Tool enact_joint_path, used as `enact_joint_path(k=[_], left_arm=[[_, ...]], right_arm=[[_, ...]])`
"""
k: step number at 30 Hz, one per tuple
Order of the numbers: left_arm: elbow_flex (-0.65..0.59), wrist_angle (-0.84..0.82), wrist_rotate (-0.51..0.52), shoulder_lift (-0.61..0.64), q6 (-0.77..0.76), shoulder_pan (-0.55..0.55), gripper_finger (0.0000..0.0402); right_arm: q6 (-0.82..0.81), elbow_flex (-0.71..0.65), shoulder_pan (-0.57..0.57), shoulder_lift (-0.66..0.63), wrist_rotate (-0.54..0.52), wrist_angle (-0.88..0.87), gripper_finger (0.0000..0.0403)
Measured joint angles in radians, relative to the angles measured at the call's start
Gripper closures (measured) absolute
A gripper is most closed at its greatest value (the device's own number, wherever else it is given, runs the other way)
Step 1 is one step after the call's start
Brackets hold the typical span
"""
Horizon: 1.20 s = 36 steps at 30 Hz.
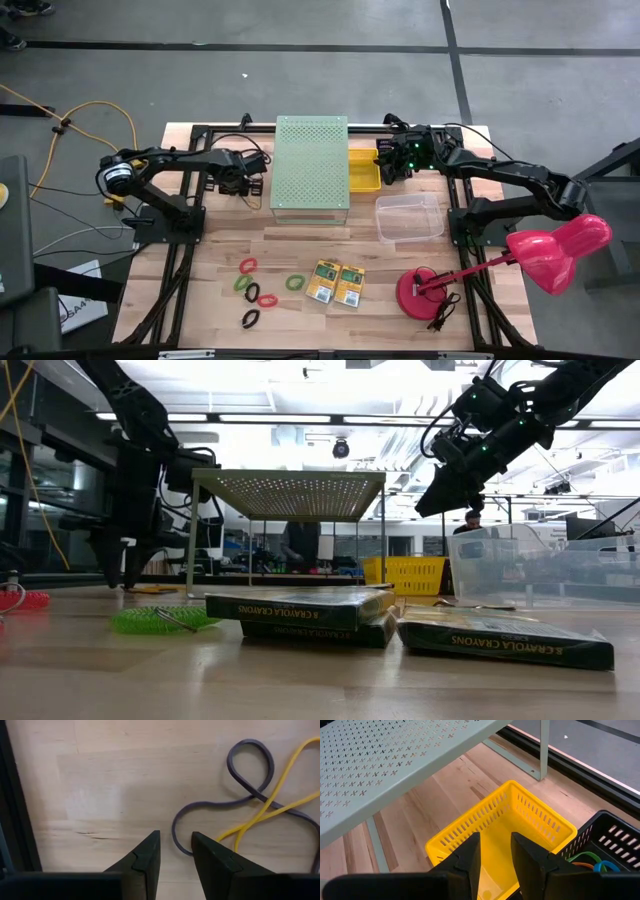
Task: Pick & Place Office Desk Supplies
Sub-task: Put the purple rubber band into the black bin
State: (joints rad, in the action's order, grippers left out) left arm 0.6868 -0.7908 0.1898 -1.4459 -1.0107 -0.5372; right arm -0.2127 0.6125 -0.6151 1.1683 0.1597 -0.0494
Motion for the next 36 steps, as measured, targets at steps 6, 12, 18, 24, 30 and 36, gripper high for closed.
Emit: enact_joint_path(k=[6, 12, 18, 24, 30, 36], left_arm=[[-0.001, 0.004, -0.003, -0.001, 0.008, -0.010, 0.0307], [-0.001, 0.009, -0.005, -0.002, 0.036, -0.010, 0.0352], [-0.002, 0.012, -0.006, -0.002, 0.053, -0.010, 0.0395], [0.000, 0.009, 0.021, 0.003, 0.082, 0.006, 0.0400], [0.030, -0.028, 0.158, 0.059, 0.098, 0.065, 0.0401], [0.071, -0.042, 0.235, 0.141, 0.103, 0.134, 0.0401]], right_arm=[[0.000, 0.000, 0.000, 0.000, 0.000, 0.000, 0.0308], [0.000, 0.000, 0.000, 0.000, 0.000, 0.000, 0.0308], [0.000, 0.000, 0.000, 0.000, 0.000, 0.000, 0.0308], [0.003, 0.000, 0.000, 0.000, 0.000, 0.000, 0.0308], [0.007, 0.000, 0.000, 0.000, -0.003, 0.000, 0.0308], [0.007, 0.000, 0.000, 0.000, -0.004, 0.001, 0.0308]])
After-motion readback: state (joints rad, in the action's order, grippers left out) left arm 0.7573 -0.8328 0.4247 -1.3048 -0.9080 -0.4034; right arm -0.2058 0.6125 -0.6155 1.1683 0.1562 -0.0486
